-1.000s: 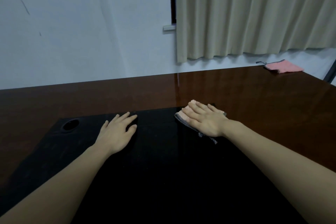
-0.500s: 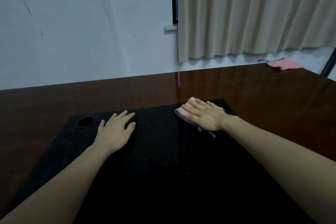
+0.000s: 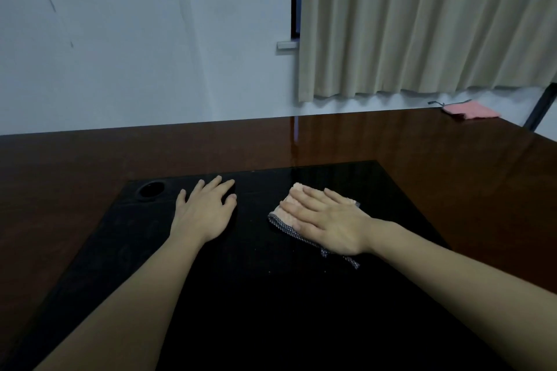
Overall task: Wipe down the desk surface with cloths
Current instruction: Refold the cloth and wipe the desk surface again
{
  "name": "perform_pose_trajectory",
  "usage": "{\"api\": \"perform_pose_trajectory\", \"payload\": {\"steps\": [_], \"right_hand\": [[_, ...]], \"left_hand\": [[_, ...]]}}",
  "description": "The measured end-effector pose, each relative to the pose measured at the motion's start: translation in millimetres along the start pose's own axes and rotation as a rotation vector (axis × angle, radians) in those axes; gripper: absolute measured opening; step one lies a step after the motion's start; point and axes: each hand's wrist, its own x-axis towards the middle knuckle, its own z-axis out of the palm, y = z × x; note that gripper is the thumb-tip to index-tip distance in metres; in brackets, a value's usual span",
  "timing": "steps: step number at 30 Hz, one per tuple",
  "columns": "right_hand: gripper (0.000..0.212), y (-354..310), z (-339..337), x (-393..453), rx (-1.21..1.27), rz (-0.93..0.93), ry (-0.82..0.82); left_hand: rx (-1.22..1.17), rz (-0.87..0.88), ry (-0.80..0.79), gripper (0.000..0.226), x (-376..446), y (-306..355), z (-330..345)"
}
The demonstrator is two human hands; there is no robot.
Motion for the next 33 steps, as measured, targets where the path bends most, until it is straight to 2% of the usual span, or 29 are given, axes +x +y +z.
{"api": "perform_pose_trajectory", "payload": {"steps": [4, 12, 21, 30, 33], "right_hand": [[0.056, -3, 1, -2, 0.038, 0.044, 0.002], [0.056, 28, -4, 47, 0.058, 0.236, 0.061], [0.057, 48, -13, 80, 0.057, 0.336, 0.081], [0.057, 47, -15, 83, 0.042, 0.337, 0.060], [0.057, 29, -12, 69, -0.002, 0.221, 0.020]], "left_hand": [[0.005, 0.004, -0.002, 0.052, 1, -1, 0], [-0.001, 0.016, 0.001, 0.052, 1, -3, 1], [-0.010, 0.020, -0.008, 0.052, 1, -2, 0], [-0.022, 0.031, -0.023, 0.053, -4, -3, -3], [-0.028, 0.030, -0.028, 0.053, -3, -3, -3]]}}
